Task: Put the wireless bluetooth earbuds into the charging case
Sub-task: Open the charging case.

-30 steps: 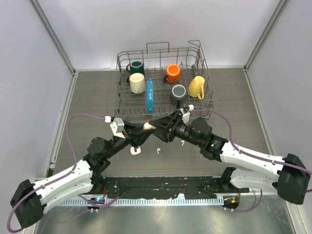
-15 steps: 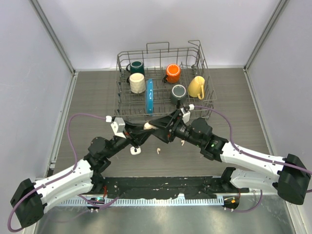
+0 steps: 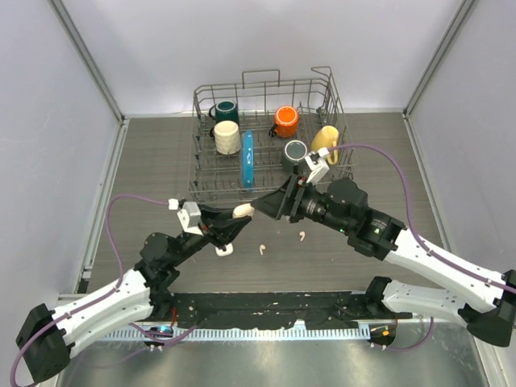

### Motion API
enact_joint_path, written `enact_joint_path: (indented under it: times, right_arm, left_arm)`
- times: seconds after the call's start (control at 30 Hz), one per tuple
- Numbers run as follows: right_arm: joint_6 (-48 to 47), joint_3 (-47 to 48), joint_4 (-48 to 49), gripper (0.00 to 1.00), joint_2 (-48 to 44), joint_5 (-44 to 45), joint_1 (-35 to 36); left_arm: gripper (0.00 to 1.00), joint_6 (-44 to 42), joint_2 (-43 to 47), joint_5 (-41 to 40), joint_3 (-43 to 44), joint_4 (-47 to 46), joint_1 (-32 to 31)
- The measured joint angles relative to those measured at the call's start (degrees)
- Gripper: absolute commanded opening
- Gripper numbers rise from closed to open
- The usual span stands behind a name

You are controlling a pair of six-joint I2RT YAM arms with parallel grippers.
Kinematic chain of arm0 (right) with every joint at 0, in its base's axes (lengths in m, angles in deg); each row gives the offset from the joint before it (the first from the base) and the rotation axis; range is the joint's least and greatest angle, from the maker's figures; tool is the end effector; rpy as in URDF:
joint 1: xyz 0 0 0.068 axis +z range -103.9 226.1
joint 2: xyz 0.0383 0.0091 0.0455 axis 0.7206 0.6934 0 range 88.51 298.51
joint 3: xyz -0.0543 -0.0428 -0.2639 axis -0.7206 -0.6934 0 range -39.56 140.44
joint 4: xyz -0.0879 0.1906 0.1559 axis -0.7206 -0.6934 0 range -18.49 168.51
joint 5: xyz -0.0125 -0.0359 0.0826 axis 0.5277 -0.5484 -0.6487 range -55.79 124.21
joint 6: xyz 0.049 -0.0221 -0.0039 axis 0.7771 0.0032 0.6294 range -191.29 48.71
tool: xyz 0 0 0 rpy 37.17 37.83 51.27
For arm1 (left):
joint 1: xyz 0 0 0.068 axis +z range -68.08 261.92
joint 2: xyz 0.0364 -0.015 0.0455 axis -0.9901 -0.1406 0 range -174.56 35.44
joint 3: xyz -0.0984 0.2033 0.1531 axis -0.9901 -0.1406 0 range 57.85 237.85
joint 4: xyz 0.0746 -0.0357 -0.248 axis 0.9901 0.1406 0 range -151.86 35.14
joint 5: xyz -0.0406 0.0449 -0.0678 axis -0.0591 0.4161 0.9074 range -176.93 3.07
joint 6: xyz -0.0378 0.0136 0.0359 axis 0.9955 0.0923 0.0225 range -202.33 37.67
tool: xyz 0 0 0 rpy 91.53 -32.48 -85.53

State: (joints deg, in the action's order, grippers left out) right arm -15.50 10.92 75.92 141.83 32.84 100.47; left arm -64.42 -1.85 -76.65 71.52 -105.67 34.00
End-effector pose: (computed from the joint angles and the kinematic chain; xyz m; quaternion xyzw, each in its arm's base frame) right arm 0.1269 0.1785 0.3626 0.0012 0.7398 0.5567 0.3778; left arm 0.1031 -0.1235 0.2679 0.2185 0.5314 -0.4869 0.6579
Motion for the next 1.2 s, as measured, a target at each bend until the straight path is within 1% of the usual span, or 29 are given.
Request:
enact_joint_path:
  times: [0.1,0.17,0.27,0.37,0.63,1.2]
  right_arm:
    - [-7.0,3.9,-5.5,0.69,3.5,-2.2,0.0]
    - [-10.3,4.3,-7.8,0.68,4.7,-3.3,0.0]
    - [-13.6,4.3,-10.3,0.67,4.9,-4.8,0.0]
    - [-15.3,4.4,-10.4,0.66,5.0,-5.5,0.0]
    - [-15.3,4.4,-10.4,0.65,6.7,-5.7,0.0]
    - [-12.7,4.3,-7.7,0.63,6.4,-3.8,0.2]
  left_arm:
    - [0.0,-0.9,0.3,0.3,0.0,0.0,0.0]
    - [0.0,-1.5,0.3,0.6,0.0,0.4,0.0]
    - [0.0,-1.9,0.3,1.2,0.0,1.0,0.0]
    - [0.0,-2.4,0.2,1.6,0.0,1.0,0.0]
    - [0.0,-3.4,-0.2,2.7,0.0,0.9,0.0]
    - [0.0,-3.4,-0.6,4.7,0.0,1.3,0.0]
